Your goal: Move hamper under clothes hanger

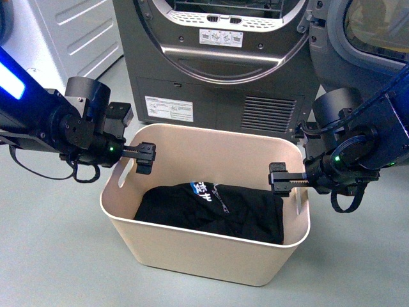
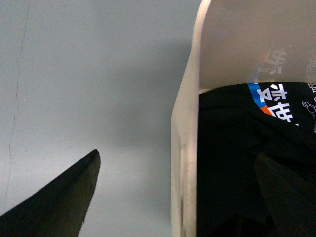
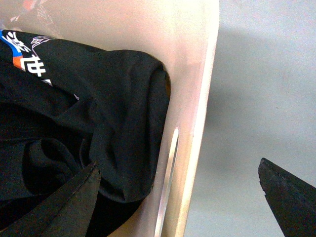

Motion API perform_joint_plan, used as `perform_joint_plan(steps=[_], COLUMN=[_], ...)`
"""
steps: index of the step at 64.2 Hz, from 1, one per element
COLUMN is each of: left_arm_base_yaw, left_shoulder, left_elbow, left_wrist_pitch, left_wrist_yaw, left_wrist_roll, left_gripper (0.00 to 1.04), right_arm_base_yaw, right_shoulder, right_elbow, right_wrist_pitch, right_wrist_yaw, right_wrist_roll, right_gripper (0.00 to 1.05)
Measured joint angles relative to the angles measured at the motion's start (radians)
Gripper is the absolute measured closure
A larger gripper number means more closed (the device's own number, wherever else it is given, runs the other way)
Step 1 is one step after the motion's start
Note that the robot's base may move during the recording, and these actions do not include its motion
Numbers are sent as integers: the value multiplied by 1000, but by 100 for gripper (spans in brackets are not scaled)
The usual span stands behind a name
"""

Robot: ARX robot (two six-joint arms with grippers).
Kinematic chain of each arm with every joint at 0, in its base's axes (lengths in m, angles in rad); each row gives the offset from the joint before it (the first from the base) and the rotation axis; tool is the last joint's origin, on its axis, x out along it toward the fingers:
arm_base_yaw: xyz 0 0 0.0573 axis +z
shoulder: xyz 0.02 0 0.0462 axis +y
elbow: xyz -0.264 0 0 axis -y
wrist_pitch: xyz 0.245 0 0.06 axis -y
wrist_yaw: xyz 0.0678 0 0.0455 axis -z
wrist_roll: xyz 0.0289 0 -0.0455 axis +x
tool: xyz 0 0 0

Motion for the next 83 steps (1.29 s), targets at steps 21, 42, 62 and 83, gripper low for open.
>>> perform_joint_plan(steps=[21,42,62,83], left_arm_base_yaw=[-10,-13,-13,-19], left_shoulder=[6,9,-16,-121], left_elbow=[11,12,6,-39], left_wrist_pitch=[-12,-22,-47,-49], left_wrist_yaw=[-22,-26,-28,-30], left_wrist_roll=[-1,-9,-13,-23], left_gripper=[71,101,101,101], right_arm_base_yaw=[14,21,21,20], right_shoulder=[2,2,-14,-104], right_elbow=[13,15,9,-39], right_wrist_pitch=[-18,-24,-35,-33], right_wrist_yaw=[35,44,45,38], right_wrist_roll=[4,40,47,38], right_gripper=[68,102,102,102])
